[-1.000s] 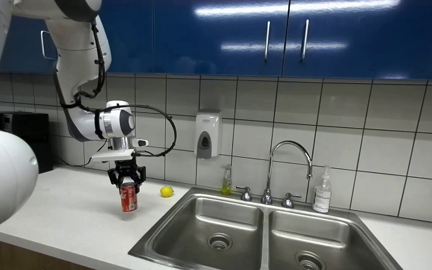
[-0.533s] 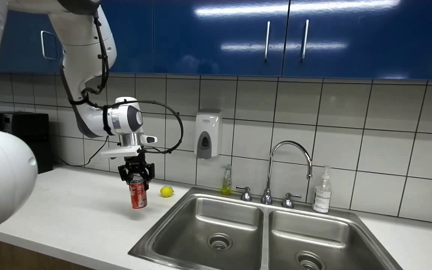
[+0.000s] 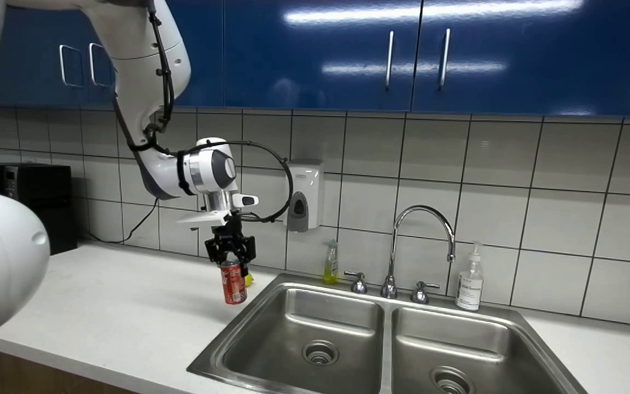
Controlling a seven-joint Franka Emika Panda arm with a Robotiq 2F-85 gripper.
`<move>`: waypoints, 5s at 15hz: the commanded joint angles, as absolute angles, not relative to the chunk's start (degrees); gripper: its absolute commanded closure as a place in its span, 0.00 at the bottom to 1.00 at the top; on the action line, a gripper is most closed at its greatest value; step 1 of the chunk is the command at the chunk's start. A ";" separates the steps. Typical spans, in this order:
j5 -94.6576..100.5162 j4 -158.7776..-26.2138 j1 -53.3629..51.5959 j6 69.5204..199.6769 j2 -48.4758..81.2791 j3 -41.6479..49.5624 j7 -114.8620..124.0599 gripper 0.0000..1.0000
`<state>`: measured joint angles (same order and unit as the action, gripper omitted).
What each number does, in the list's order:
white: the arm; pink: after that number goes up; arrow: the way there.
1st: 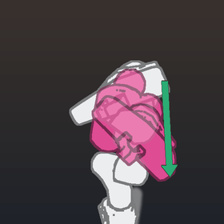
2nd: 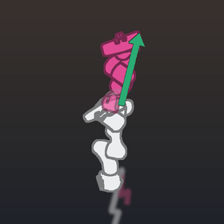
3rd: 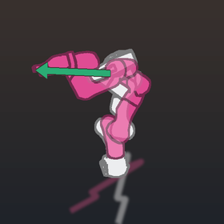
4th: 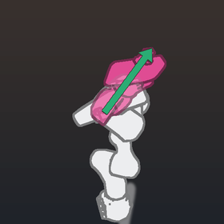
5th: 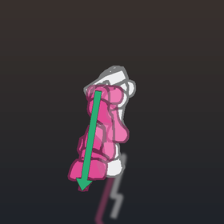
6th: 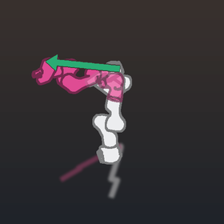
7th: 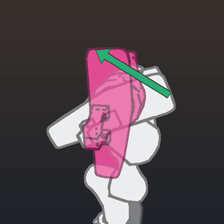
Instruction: Put the red can in the sink.
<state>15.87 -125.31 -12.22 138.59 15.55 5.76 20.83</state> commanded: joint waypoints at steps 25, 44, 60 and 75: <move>18.33 -134.13 -2.03 145.08 17.20 12.24 23.87 0.36; 16.84 -131.30 -1.62 147.42 20.51 12.20 23.09 0.61; 7.61 -117.74 1.21 151.15 36.48 12.42 19.26 0.61; 1.94 -108.39 4.40 149.96 47.11 11.33 15.66 0.61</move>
<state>4.09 -110.67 2.52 151.02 46.34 12.63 18.61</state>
